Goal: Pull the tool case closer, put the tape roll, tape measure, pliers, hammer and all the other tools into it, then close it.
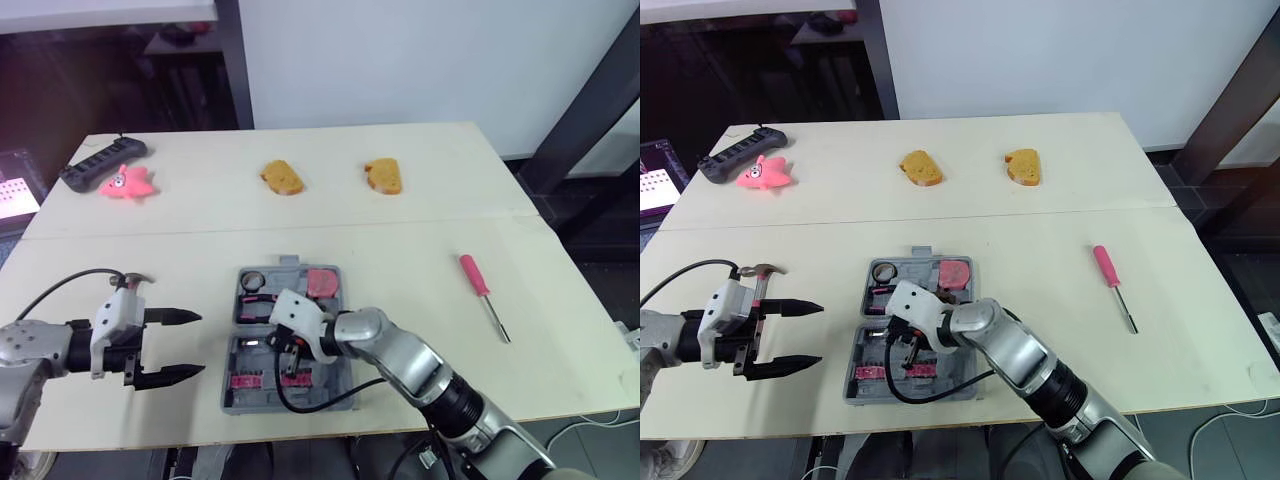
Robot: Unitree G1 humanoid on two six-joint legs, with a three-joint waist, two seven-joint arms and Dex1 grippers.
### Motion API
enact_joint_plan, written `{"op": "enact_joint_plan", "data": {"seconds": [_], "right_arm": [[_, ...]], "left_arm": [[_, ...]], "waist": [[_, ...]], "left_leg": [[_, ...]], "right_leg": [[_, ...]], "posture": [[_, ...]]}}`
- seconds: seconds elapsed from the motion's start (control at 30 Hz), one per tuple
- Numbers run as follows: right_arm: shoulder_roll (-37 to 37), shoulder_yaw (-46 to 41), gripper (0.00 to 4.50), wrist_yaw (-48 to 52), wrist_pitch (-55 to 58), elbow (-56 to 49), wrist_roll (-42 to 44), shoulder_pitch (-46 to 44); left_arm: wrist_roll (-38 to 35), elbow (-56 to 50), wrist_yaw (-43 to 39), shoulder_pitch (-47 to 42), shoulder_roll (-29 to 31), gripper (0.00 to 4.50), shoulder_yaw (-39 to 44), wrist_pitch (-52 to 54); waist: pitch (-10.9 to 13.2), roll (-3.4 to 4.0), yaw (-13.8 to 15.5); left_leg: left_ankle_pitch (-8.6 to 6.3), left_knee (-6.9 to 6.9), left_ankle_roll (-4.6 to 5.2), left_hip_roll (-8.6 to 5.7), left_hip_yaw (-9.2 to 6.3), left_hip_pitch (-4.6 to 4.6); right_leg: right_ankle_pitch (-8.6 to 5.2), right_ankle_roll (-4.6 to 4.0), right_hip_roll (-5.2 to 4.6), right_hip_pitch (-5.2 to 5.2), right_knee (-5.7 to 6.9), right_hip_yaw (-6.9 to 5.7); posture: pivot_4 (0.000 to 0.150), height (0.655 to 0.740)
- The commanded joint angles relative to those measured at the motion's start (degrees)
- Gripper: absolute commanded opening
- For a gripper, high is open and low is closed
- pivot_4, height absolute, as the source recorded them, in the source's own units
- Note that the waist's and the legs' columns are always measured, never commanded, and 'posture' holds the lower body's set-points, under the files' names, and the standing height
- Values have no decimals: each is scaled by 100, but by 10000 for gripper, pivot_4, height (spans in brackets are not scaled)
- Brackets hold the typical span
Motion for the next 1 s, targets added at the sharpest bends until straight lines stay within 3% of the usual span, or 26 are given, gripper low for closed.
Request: {"op": "enact_joint_plan", "data": {"seconds": [0.03,0.6,1.0], "right_arm": [[44,128,208,-142,175,113,-177,-55],[407,-234,208,-471,2274,216,347,-95],[187,-398,208,102,924,-400,759,-268]], "left_arm": [[-34,-143,-6,-13,79,45000,116,-30],[-54,-208,5,24,72,45000,130,12],[-38,-174,24,-27,61,45000,115,13]], "waist": [[0,0,0],[-1,0,10],[-1,0,-1]], "left_leg": [[0,0,0,0,0,0],[0,1,-1,-1,0,2],[0,1,-1,-1,0,0]], "right_leg": [[0,0,0,0,0,0],[0,0,-3,2,1,0],[0,0,-3,1,0,0]], "posture": [[1500,7400],[1500,7400],[1500,7400]]}}
